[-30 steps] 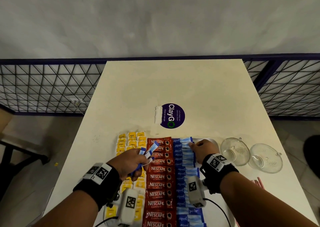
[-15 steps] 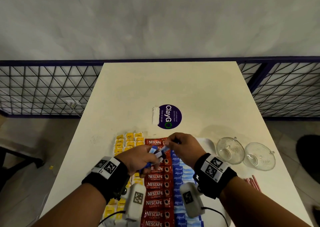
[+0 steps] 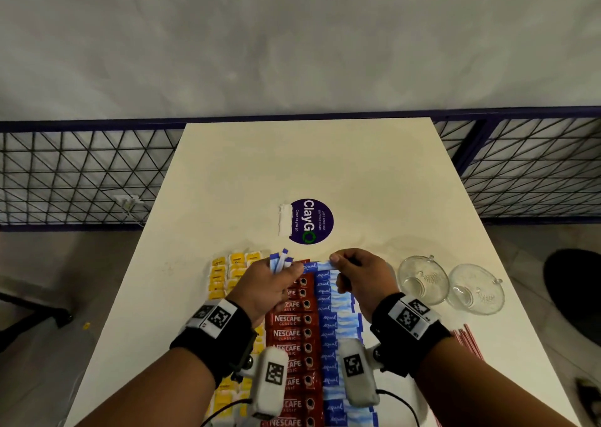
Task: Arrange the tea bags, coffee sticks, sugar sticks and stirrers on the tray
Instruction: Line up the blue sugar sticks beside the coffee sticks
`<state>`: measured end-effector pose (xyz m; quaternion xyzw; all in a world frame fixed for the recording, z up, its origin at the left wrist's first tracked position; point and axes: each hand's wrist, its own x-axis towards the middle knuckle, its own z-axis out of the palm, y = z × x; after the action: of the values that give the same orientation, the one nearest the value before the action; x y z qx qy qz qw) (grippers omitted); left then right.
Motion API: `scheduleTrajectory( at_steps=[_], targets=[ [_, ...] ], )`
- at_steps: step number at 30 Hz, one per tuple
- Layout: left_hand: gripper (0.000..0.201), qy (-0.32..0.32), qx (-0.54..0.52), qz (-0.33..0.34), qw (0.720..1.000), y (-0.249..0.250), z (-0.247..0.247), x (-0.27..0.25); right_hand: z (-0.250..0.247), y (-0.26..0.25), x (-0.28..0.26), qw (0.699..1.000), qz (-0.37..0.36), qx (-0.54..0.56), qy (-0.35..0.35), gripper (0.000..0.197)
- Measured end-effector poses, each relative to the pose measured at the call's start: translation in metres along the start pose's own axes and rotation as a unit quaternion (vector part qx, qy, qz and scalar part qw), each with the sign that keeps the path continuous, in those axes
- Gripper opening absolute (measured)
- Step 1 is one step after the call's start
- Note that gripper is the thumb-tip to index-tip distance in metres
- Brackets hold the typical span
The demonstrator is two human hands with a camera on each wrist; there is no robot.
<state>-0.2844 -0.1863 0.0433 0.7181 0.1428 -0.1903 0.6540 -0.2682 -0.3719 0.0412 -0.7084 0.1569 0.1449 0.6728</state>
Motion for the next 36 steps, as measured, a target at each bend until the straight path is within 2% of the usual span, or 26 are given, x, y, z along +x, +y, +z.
scheduleTrajectory(
  at_steps=[3, 6, 10, 13, 16, 20, 24, 30, 36],
  targets=[
    [0.016, 0.020, 0.000, 0.008, 1.000, -0.002, 0.009, 0.009, -0.007, 0.005, 0.003, 0.999, 0.016, 0.036, -0.009, 0.011],
    [0.020, 0.026, 0.029, 0.012, 0.999, -0.007, 0.012, 0.016, -0.015, 0.012, 0.005, 0.999, 0.017, 0.034, -0.003, 0.010],
    [0.030, 0.084, 0.142, 0.013, 0.986, -0.012, -0.009, 0.025, -0.027, 0.034, 0.019, 0.995, 0.017, -0.088, 0.032, 0.012],
    [0.029, 0.118, 0.142, -0.011, 0.983, -0.016, -0.029, 0.029, -0.033, 0.058, 0.032, 0.982, 0.050, -0.178, 0.048, 0.014],
    [0.024, 0.124, 0.172, -0.026, 0.977, -0.020, -0.042, 0.027, -0.034, 0.079, 0.042, 0.976, 0.071, -0.203, 0.043, 0.016],
    [0.030, 0.130, 0.208, -0.034, 0.969, -0.030, -0.056, 0.024, -0.032, 0.088, 0.053, 0.973, 0.079, -0.211, 0.048, 0.017],
    [0.029, 0.133, 0.192, -0.054, 0.971, -0.035, -0.059, 0.022, -0.028, 0.085, 0.056, 0.963, 0.092, -0.247, 0.054, 0.022],
    [0.027, 0.121, 0.176, -0.054, 0.976, -0.033, -0.054, 0.017, -0.025, 0.077, 0.056, 0.926, 0.105, -0.357, 0.070, 0.032],
    [0.026, 0.117, 0.161, -0.057, 0.978, -0.031, -0.051, 0.016, -0.025, 0.077, 0.058, 0.917, 0.116, -0.375, 0.071, 0.033]
  ],
)
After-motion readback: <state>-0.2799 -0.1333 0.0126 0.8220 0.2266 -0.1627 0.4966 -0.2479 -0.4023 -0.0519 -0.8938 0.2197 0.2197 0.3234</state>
